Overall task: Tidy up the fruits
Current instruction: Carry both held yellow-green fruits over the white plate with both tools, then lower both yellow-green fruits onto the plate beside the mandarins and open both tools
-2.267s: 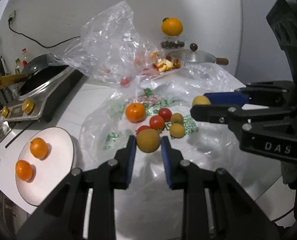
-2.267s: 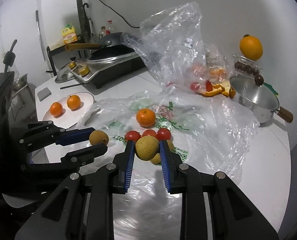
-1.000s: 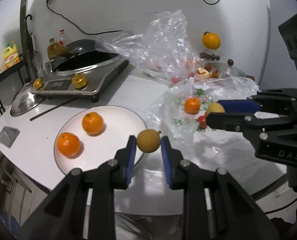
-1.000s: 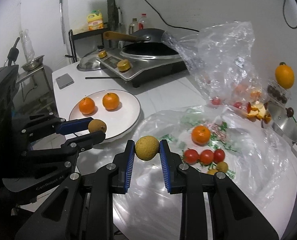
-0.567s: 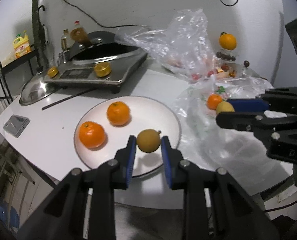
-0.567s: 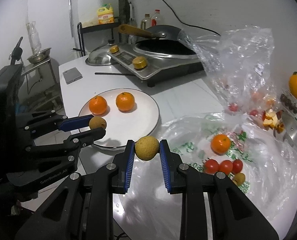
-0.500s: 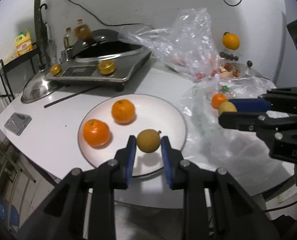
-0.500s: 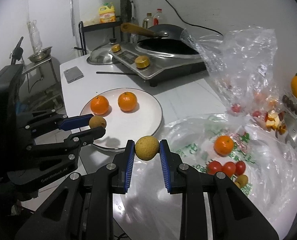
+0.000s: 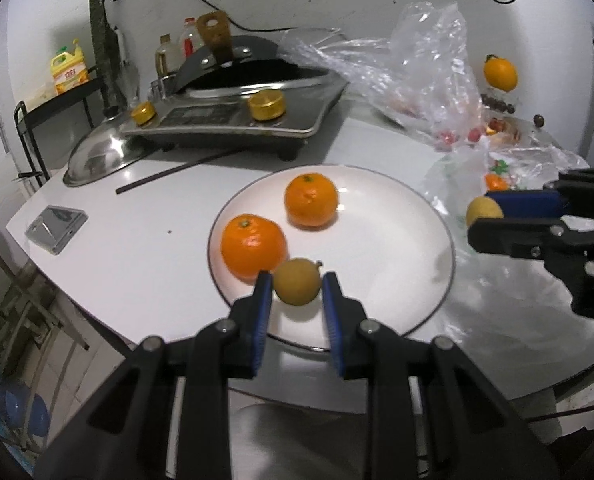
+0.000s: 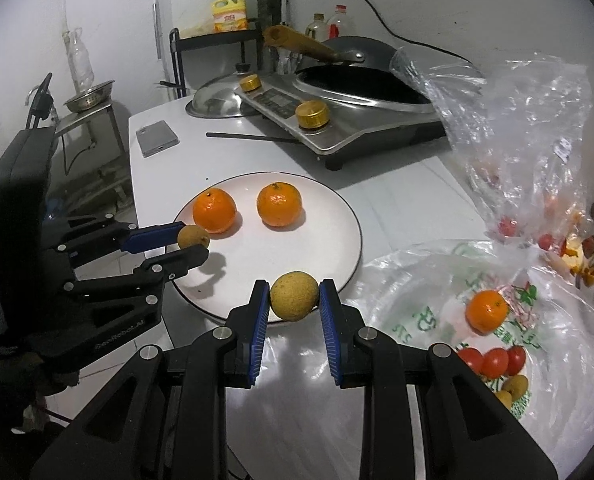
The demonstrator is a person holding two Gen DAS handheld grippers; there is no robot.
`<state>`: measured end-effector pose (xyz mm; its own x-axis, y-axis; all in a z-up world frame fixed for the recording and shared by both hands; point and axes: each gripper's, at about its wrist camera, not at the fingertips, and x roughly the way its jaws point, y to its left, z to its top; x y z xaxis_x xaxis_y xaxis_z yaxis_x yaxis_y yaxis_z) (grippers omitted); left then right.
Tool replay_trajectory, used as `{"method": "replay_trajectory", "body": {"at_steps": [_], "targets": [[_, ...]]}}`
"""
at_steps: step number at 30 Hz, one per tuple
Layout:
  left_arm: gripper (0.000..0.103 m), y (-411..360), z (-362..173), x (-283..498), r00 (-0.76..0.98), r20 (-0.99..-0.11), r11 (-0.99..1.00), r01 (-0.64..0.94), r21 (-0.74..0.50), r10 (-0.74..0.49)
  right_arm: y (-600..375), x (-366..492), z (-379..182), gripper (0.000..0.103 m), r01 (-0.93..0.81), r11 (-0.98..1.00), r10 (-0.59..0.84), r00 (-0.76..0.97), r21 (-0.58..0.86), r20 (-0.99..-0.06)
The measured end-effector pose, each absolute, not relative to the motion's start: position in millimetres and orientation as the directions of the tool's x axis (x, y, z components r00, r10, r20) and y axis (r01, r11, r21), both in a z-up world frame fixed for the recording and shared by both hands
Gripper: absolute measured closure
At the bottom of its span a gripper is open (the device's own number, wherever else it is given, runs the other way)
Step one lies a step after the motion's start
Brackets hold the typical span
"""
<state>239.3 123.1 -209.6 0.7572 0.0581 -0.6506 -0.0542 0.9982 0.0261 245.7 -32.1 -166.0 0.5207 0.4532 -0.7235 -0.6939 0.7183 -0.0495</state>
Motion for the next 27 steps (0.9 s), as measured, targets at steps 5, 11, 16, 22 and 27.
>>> {"method": "replay_trajectory", "body": {"at_steps": [5,11,16,22,27], "targets": [[0.077,129,-215,246,0.747,-0.660,0.997,-0.063,0.052,0.081,-24,251,-172,0.075,-0.701,0.712,0.454,0.509,-0.045,-0.731],[0.075,130,-217,248,0.744,-0.662,0.996,-0.062,0.068,0.091,-19,256,-177,0.075,-0.699,0.714,0.452,0.502,-0.039,-0.737],[0.073,131,-216,248,0.742,-0.665,0.996,-0.057,0.067,0.087,-16,259,-181,0.075,-0.702,0.712,0.450,0.496,-0.037,-0.743],[0.071,138,-210,242,0.752,-0.655,0.997,-0.067,0.029,0.070,-10,260,-183,0.076,-0.707,0.706,0.453,0.488,-0.033,-0.746],[0.070,147,-204,235,0.764,-0.641,0.996,-0.085,0.009,0.072,1,258,-186,0.076,-0.723,0.690,0.464,0.472,-0.028,-0.749]]}}
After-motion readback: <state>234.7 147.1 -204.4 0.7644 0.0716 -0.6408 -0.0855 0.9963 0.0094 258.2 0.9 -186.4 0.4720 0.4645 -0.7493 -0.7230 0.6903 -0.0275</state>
